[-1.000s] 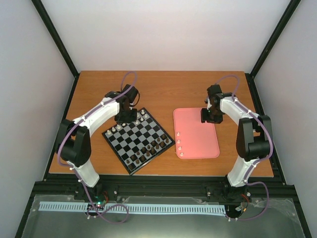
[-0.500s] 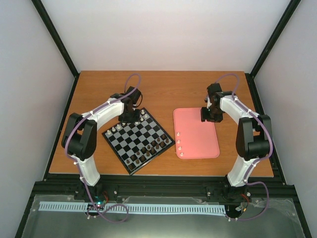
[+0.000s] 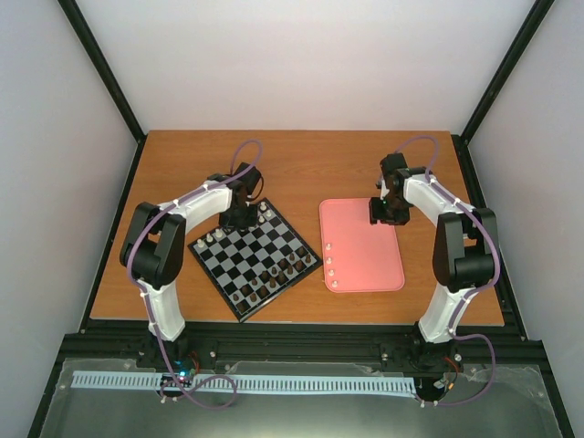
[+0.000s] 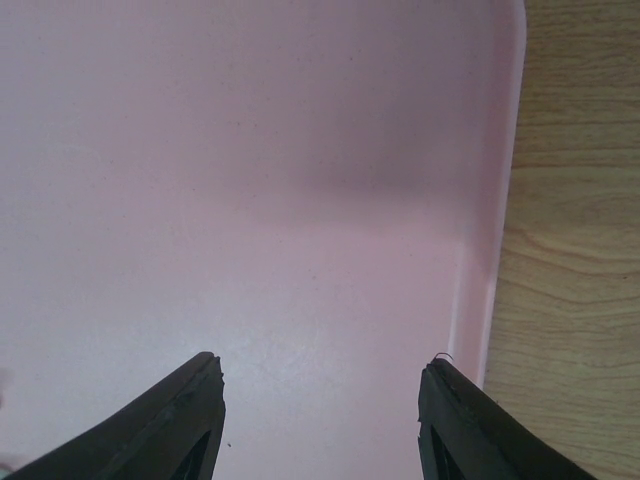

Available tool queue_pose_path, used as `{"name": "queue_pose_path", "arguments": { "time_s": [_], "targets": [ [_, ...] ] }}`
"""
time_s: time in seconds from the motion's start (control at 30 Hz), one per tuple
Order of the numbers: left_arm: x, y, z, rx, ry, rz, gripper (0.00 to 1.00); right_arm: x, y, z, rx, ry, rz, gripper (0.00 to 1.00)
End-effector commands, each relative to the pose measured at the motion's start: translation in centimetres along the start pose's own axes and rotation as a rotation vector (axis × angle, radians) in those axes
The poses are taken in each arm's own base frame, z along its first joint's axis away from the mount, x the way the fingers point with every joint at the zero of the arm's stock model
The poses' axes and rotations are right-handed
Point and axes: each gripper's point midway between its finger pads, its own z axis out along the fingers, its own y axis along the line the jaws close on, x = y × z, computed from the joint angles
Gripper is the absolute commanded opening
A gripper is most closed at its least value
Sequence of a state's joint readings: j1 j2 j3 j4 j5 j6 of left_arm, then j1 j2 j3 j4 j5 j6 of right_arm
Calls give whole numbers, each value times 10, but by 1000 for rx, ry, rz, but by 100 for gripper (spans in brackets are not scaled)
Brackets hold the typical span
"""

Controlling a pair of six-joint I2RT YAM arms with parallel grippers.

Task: Set up the chess pieces on the board
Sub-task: Place the chess piece on the chessboard.

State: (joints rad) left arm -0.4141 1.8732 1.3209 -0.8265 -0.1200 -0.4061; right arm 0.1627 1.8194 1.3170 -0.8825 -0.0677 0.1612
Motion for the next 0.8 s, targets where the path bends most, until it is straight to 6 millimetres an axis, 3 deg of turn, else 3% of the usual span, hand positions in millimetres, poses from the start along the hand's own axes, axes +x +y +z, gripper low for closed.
{"name": "queue_pose_path", "arguments": {
  "time_s": [0.0, 0.33, 0.77],
  "targets": [
    [-5, 5, 4, -11, -8, -1, 2, -5, -1, 0, -5, -3, -2, 54],
    [0, 3, 5, 1, 19, 13, 7, -4, -1, 1, -6, 1, 0, 54],
    [12, 7, -8, 21, 14, 7, 24, -1, 0, 1, -14, 1, 5, 54]
  ]
}}
